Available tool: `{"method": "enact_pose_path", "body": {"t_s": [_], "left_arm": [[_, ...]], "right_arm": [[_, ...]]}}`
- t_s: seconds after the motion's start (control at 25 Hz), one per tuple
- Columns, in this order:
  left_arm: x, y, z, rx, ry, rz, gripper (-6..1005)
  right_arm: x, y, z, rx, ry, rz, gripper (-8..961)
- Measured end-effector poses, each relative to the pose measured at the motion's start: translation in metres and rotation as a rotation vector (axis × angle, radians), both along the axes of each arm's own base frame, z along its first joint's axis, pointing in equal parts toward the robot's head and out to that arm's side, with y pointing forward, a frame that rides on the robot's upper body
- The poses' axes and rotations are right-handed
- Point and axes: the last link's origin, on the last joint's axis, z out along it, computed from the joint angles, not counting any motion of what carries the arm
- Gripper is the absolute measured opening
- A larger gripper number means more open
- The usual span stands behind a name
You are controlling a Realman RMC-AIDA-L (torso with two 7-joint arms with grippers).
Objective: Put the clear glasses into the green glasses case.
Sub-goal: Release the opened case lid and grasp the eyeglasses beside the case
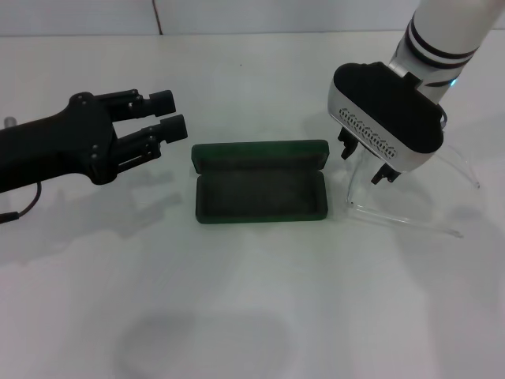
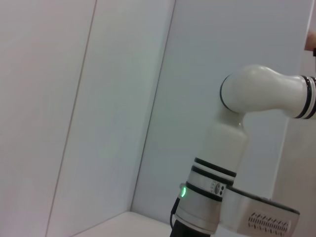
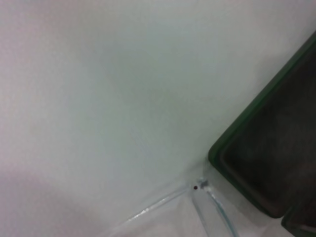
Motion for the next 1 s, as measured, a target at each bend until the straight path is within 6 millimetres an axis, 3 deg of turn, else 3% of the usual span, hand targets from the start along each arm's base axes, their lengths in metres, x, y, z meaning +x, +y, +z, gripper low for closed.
{"method": "enact_pose_path", "body": {"t_s": [0.52, 0.72, 1.0], "left_arm": [[-0.0057, -0.0061, -0.0015, 0.018, -0.027, 0.033, 422], [-0.0072, -0.0072, -0.0012, 0.025, -0.031, 0.04, 421], [-0.0069, -0.0071, -0.0014, 0.028, -0.034, 0.04, 421]], "right_arm": [[0.0034, -0.0007, -0.003, 0.001, -0.001, 0.003, 521], [0.0078, -0.0011, -0.0056, 0.009, -0.016, 0.002, 362], [0.0082, -0.0006, -0.0057, 0.023, -0.011, -0.011, 363]]}}
